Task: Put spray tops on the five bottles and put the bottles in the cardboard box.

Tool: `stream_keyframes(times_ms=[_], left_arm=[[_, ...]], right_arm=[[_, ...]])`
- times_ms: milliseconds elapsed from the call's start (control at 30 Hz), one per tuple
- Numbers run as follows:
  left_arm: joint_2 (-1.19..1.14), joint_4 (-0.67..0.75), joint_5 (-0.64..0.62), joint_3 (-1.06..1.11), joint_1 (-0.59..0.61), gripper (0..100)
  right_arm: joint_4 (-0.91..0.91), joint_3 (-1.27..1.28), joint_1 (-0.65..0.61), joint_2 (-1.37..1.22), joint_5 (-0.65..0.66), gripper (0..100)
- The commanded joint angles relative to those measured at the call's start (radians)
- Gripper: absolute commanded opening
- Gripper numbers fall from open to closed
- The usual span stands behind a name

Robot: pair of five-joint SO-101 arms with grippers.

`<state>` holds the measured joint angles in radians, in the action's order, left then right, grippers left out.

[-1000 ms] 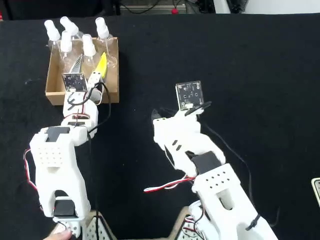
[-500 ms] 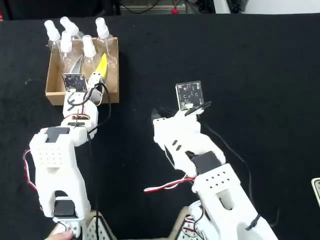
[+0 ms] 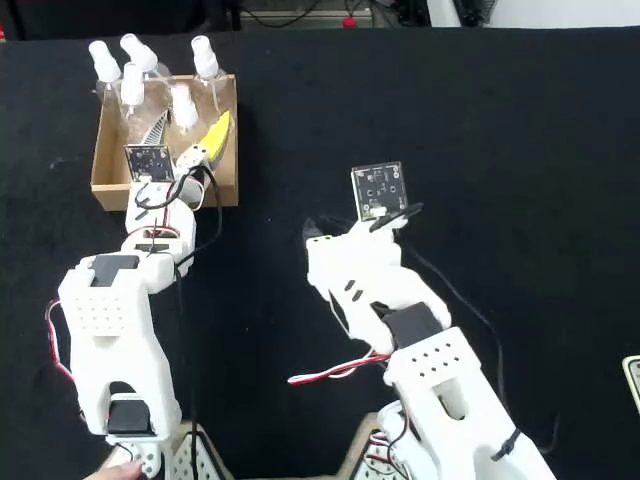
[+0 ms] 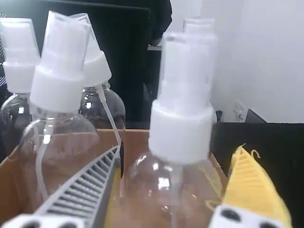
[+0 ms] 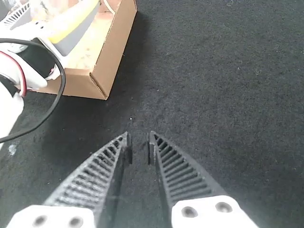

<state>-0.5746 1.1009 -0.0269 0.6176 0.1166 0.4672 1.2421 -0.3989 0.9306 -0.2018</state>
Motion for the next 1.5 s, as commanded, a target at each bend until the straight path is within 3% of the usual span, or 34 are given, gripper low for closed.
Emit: stream_keyframes(times_ms=[0, 433, 667, 1133, 1233, 1400, 1467], left_arm=[[0.020, -0.002, -0.008, -0.004, 0.013, 32], [0.021, 0.247, 0.000, 0.101, 0.015, 31], [0.114, 0.252, -0.003, 0.173, 0.031, 31], [0.562, 0.250, -0.008, 0.704, 0.035, 31], [0.615, 0.256, -0.008, 0.799, 0.035, 24], [0.726, 0.258, -0.002, 0.935, 0.045, 2], [0.786, 0.258, -0.002, 0.997, 0.051, 7]], right_arm=[[-0.028, -0.013, -0.009, -0.001, -0.003, 6.0], [-0.028, -0.013, -0.009, -0.001, -0.003, 6.0], [-0.028, -0.013, -0.009, -0.001, -0.003, 6.0], [-0.029, -0.013, -0.009, 0.001, -0.003, 6.0], [-0.031, -0.013, -0.009, 0.001, -0.003, 6.0], [-0.078, 0.007, -0.008, 0.001, -0.005, 5.9], [-0.078, 0.008, -0.008, 0.001, -0.005, 6.0]])
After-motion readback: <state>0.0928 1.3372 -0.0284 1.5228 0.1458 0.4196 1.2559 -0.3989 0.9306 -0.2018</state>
